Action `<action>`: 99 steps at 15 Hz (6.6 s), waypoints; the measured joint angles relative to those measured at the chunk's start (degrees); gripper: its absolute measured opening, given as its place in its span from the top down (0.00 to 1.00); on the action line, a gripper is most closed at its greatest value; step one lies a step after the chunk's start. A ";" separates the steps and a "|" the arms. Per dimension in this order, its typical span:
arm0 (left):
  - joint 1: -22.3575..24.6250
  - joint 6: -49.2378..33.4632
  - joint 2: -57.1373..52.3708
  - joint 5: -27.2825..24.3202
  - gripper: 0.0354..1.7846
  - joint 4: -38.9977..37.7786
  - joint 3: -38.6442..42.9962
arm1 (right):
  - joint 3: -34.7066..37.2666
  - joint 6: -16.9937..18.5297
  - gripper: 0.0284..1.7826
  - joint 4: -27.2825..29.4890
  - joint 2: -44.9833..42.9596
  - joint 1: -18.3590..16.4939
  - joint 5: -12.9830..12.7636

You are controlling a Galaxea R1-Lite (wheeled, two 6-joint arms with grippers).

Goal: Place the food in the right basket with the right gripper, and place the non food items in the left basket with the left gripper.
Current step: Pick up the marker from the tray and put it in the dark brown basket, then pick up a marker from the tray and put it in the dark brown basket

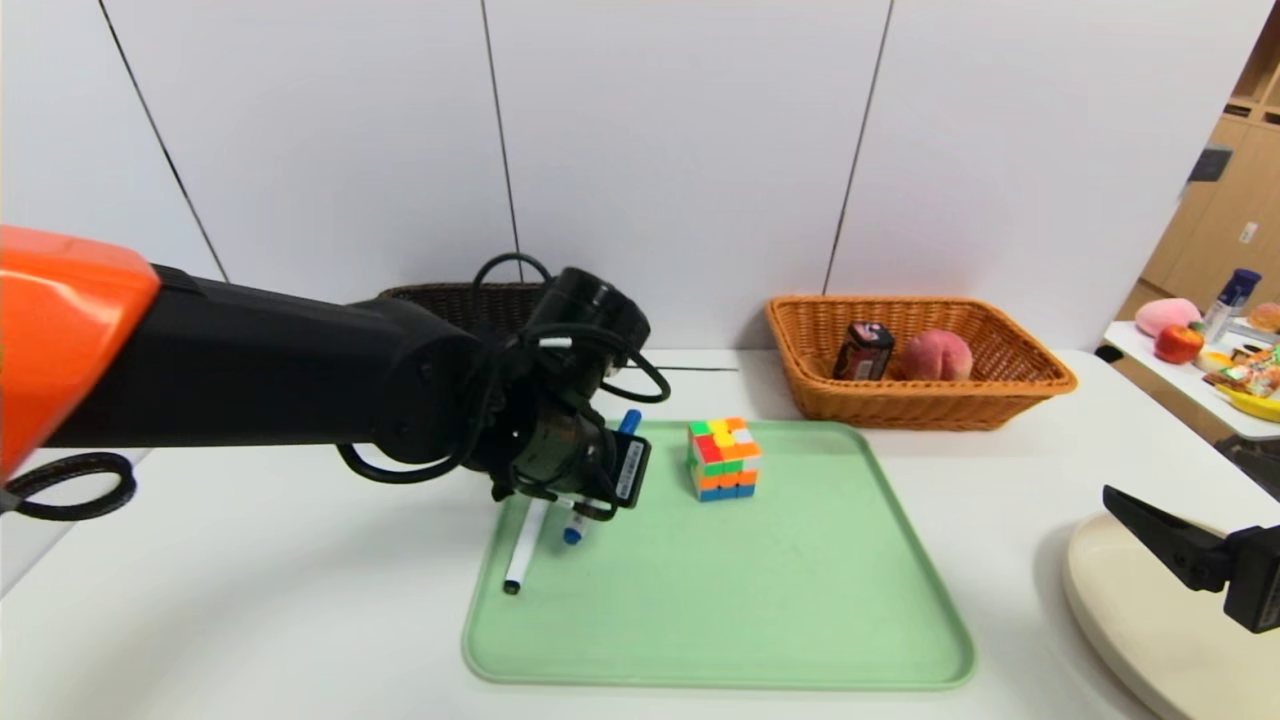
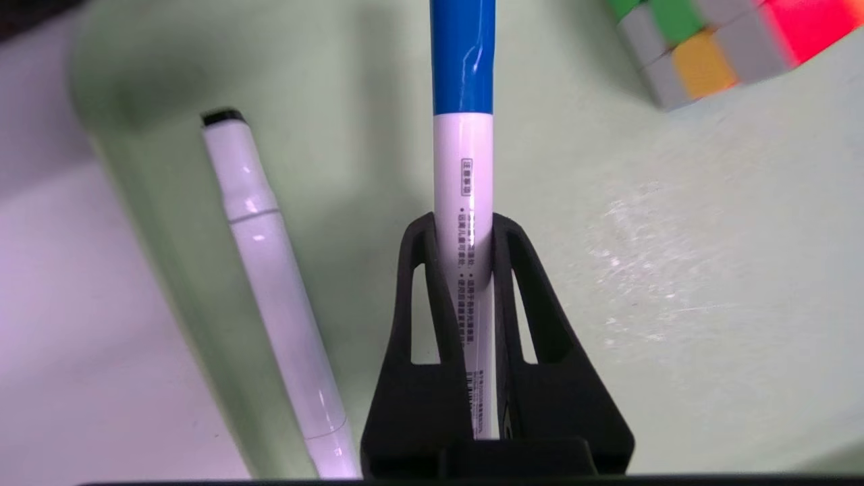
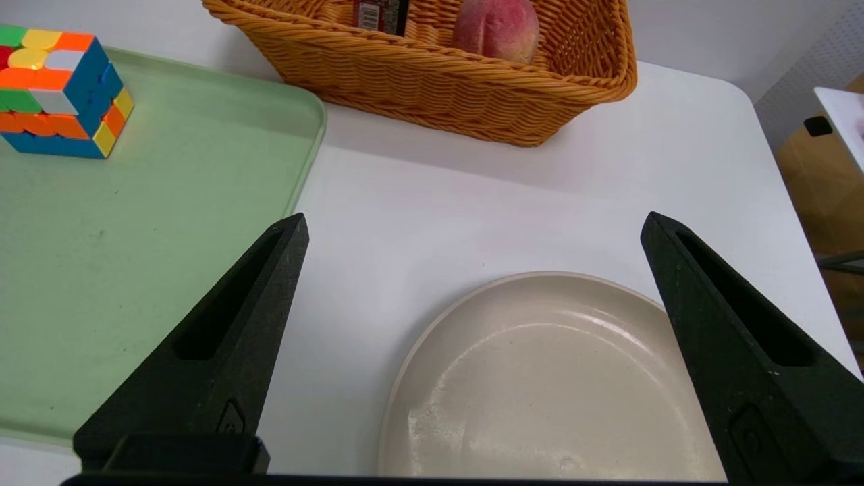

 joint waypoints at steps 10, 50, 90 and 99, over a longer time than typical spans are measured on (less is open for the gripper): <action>11.89 9.62 -8.73 2.86 0.93 -19.61 -7.55 | 0.89 -0.17 0.05 -0.16 -0.07 0.00 0.52; 16.43 14.69 -6.94 3.57 0.13 -12.87 -9.75 | 2.82 0.24 0.05 -0.68 -0.30 0.00 1.58; 2.02 -4.05 -2.45 1.97 0.06 0.27 8.66 | 5.35 0.39 0.05 -0.68 -1.40 0.77 1.57; 2.18 -3.97 -0.20 2.65 0.06 -2.60 10.29 | 5.35 0.44 0.05 -0.68 -1.43 0.74 1.58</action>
